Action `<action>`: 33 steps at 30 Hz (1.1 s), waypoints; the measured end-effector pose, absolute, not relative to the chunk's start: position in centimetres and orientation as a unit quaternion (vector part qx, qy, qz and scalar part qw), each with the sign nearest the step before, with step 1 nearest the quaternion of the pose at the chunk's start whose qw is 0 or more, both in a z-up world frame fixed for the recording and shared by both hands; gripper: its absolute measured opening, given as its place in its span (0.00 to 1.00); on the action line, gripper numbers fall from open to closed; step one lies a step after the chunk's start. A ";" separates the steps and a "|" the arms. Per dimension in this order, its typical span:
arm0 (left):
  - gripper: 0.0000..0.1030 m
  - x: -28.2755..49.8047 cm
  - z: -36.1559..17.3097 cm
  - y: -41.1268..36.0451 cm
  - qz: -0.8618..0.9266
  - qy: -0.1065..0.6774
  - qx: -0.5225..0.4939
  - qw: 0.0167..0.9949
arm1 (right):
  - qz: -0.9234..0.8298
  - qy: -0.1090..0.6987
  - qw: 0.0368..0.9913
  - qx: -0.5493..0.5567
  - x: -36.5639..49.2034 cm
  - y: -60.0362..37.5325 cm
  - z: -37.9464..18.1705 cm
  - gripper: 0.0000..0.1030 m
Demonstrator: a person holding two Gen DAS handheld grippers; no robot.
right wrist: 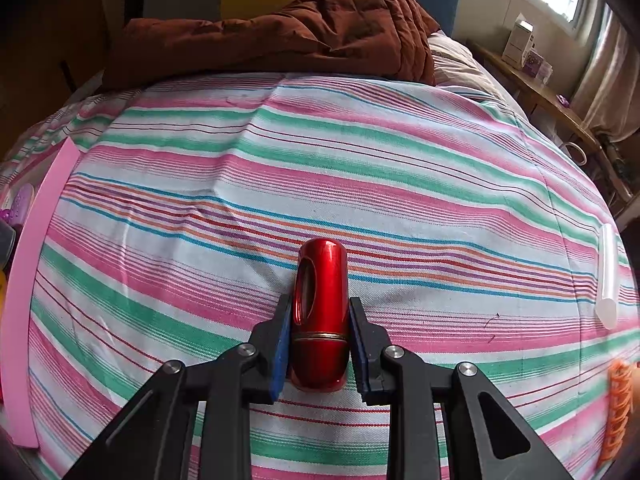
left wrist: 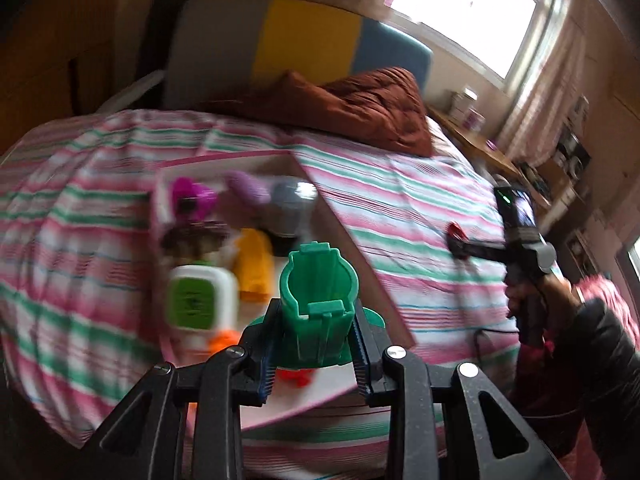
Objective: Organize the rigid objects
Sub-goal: 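Carry the green cup stand into the tray and open the left gripper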
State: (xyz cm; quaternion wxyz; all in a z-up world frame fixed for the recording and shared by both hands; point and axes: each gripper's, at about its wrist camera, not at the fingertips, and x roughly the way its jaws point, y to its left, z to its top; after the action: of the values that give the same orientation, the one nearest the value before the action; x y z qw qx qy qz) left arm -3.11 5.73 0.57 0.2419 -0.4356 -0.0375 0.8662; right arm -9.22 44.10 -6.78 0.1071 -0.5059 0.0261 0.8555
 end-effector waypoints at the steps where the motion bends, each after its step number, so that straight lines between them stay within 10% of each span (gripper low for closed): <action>1: 0.30 -3.3 0.5 5.2 0.867 -0.043 -0.437 0.237 | 0.855 0.026 0.107 -0.506 -9.2 44.1 -6.8 0.26; 33: 0.37 -10.3 -5.3 11.8 0.845 -0.026 -0.481 0.233 | 0.853 0.004 0.110 -0.510 -9.5 43.9 -6.8 0.27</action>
State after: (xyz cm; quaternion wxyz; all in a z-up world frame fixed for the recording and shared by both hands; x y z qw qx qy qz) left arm -10.28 11.78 -5.35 0.2327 -0.4808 -0.0259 0.8450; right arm -9.51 43.87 -6.84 0.1097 -0.5098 0.0040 0.8533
